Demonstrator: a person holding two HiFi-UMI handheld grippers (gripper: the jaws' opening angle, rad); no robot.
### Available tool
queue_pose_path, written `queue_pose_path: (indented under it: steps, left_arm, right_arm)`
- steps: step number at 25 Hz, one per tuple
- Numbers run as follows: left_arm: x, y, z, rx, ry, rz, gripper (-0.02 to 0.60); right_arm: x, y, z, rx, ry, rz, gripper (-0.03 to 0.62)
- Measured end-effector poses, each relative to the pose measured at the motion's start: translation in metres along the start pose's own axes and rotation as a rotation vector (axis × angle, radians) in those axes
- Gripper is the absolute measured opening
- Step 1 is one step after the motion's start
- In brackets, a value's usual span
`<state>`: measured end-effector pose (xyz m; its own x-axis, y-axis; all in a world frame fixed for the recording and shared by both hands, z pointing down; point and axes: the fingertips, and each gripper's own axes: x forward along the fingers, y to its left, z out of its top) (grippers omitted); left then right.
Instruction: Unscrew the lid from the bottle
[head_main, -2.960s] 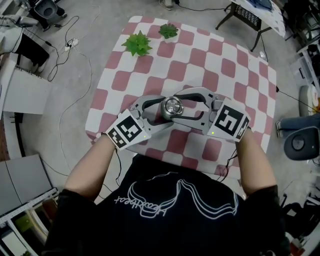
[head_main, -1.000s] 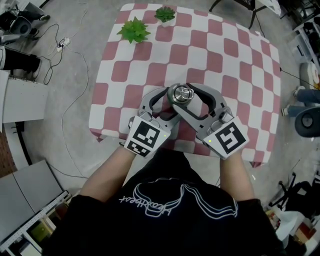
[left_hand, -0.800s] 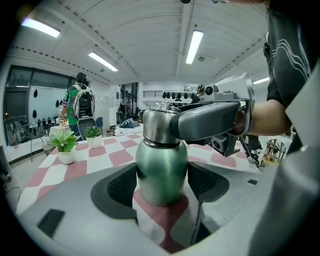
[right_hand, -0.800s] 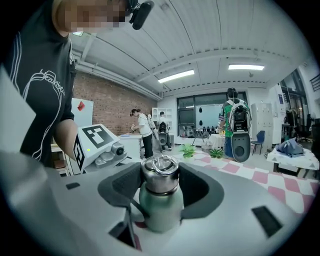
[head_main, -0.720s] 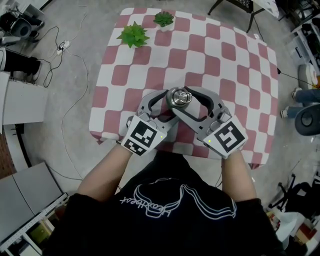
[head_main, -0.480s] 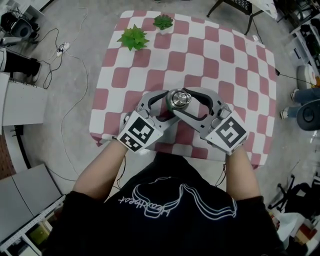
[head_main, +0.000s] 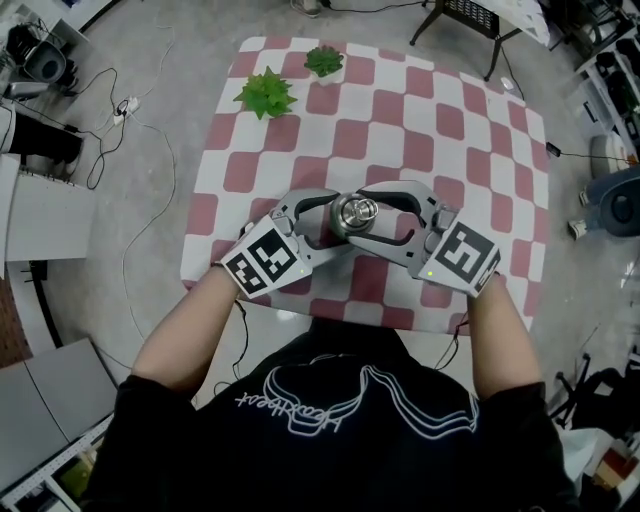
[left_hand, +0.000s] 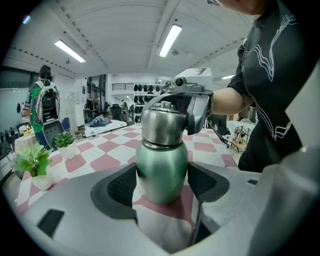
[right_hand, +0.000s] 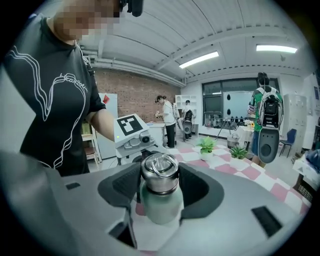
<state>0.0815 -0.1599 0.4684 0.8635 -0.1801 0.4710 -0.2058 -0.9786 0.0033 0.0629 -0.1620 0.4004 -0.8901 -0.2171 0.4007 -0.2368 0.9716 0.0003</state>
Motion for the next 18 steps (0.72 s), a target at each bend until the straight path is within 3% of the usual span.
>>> queue_pose_path:
  steps: [8,18]
  left_arm:
    - [0.0006,0.0012,-0.0001,0.064,0.019,-0.111,0.319]
    - [0.0,-0.0018,-0.0002,0.118,0.017,-0.264,0.319]
  right_arm:
    - [0.0009,-0.0009,-0.0016,-0.058,0.068,0.086,0.244]
    - [0.0014,0.002,-0.0012,-0.077,0.079,0.182,0.245]
